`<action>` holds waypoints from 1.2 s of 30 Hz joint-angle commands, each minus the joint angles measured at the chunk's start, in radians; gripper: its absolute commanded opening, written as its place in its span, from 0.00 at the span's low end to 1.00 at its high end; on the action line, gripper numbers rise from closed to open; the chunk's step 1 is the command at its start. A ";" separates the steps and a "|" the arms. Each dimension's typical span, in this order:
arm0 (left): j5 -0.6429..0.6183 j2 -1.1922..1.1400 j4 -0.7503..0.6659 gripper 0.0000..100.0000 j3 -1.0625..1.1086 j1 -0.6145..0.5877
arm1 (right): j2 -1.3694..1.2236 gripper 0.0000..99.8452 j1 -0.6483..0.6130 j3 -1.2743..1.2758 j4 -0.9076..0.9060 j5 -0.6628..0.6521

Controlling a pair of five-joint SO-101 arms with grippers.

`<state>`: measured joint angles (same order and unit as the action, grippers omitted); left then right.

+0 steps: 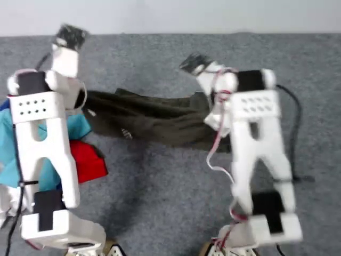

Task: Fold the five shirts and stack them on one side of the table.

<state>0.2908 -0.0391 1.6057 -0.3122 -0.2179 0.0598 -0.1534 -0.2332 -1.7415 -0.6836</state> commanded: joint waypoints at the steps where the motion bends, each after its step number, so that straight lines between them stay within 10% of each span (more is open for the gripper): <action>1: -0.023 0.015 0.068 0.02 -0.223 0.051 | 0.237 0.01 0.068 -0.020 0.022 -0.011; 20: -0.021 0.017 0.152 0.02 -0.682 0.189 | 0.727 0.01 0.348 -0.015 0.357 -0.055; 36: 0.336 0.270 0.150 0.02 0.469 0.173 | 0.404 0.01 0.346 -0.012 0.203 -0.058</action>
<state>0.5562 0.1542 1.7346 -0.0545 -0.0384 0.5002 0.1765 -0.2332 -1.5328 -0.7357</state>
